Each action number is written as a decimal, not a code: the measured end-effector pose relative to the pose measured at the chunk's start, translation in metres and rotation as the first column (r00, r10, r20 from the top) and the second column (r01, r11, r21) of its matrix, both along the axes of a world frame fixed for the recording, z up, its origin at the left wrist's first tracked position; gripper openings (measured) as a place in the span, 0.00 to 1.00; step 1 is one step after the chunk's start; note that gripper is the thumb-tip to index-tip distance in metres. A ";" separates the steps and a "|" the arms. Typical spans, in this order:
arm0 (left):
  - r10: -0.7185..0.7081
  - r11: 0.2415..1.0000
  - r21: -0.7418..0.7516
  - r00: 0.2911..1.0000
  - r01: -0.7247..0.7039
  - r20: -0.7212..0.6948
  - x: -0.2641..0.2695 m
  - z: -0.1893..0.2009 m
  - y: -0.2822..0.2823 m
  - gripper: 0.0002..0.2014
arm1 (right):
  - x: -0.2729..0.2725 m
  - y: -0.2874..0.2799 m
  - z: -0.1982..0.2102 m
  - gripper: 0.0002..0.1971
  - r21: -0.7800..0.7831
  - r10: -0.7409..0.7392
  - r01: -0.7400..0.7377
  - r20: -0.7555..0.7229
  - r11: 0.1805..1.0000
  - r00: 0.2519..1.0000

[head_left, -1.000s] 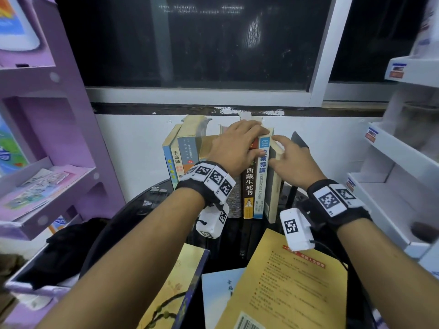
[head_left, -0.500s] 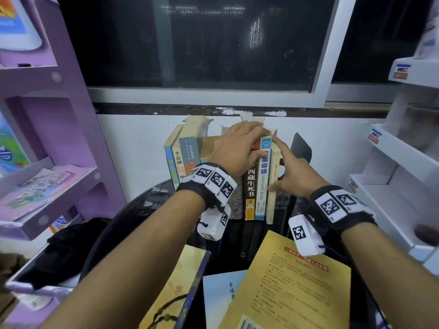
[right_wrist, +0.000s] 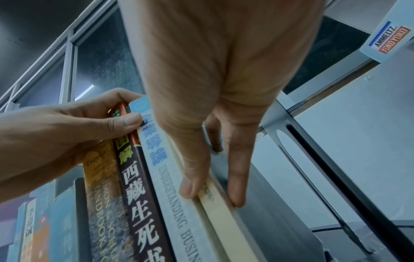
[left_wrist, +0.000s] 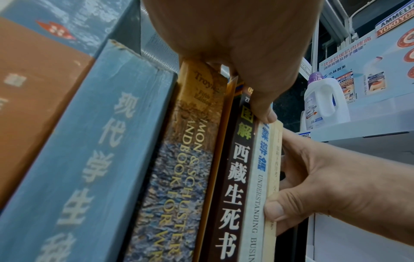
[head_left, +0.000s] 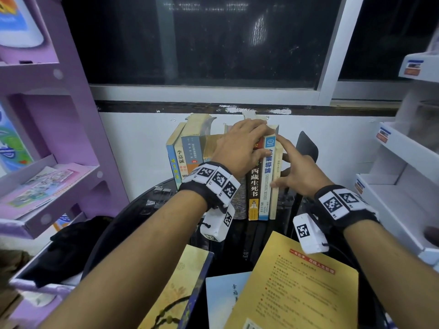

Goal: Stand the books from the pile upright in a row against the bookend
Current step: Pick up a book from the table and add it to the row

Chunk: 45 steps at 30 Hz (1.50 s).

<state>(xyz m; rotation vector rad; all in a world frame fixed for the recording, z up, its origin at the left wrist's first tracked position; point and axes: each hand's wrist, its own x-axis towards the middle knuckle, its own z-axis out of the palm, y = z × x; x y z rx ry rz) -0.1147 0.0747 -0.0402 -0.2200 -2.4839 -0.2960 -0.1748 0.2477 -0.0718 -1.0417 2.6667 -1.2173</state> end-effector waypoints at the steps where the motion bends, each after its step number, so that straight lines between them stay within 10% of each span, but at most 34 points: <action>1: 0.000 1.000 -0.002 1.000 0.000 0.001 0.000 0.000 0.000 0.21 | -0.001 0.001 0.000 0.55 -0.005 0.003 -0.003 0.006 1.000 1.000; 45: -0.010 0.996 0.084 0.996 0.002 0.093 0.034 0.008 0.010 0.28 | 0.034 0.008 0.016 0.53 0.101 -0.050 0.046 0.043 0.994 0.998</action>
